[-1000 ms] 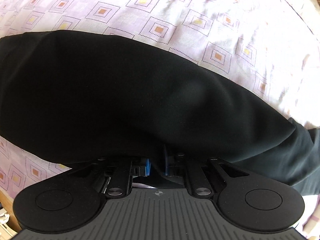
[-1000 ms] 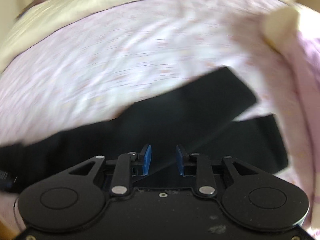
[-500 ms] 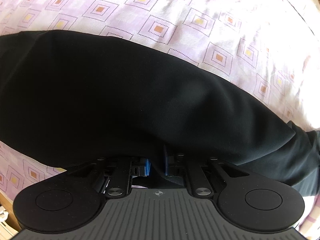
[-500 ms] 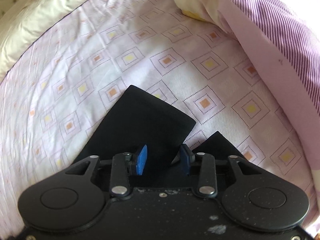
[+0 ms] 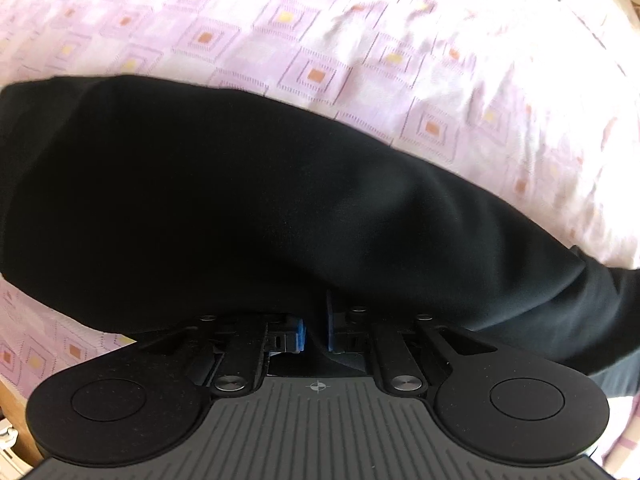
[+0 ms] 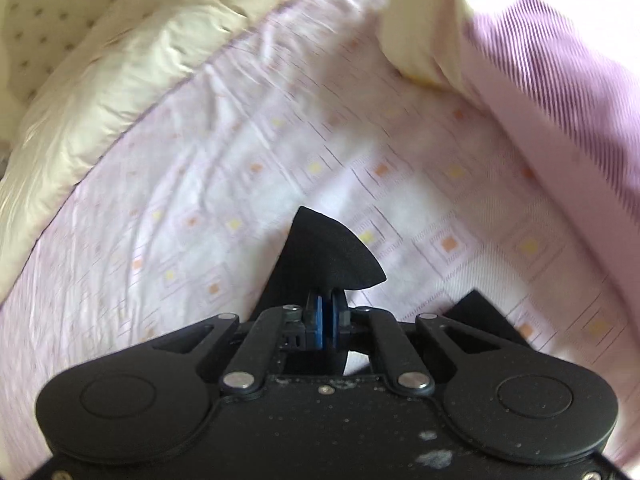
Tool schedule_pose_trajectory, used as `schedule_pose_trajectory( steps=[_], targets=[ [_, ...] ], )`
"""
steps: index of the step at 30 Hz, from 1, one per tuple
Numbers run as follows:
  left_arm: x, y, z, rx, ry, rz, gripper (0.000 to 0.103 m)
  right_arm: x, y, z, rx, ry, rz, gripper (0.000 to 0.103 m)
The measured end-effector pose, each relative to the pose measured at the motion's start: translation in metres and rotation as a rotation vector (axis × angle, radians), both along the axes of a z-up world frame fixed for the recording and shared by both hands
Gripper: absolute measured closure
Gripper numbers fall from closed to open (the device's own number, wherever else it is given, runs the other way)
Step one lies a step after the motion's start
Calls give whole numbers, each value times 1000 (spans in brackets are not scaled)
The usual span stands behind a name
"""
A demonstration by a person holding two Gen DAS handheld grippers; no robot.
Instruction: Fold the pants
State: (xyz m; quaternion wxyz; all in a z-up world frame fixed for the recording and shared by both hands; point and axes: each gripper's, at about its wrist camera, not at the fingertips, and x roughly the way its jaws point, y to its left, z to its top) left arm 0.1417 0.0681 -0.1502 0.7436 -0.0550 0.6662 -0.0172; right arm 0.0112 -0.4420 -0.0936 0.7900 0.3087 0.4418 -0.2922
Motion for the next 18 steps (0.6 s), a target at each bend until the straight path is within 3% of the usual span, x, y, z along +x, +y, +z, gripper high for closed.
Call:
schedule_pose_trajectory(
  steps=[3, 6, 13, 18],
  targets=[
    [-7, -3, 21, -11, -58, -31, 94, -15, 15, 28, -81, -3, 39, 98],
    [-13, -3, 34, -20, -87, -64, 94, -35, 22, 32, -126, 54, 60, 97],
    [-12, -9, 12, -2, -42, -90, 93, -72, 19, -8, -102, 194, 68, 97],
    [-23, -5, -2, -4, -40, -84, 93, -80, 19, -21, -93, 223, 75, 96]
  ],
)
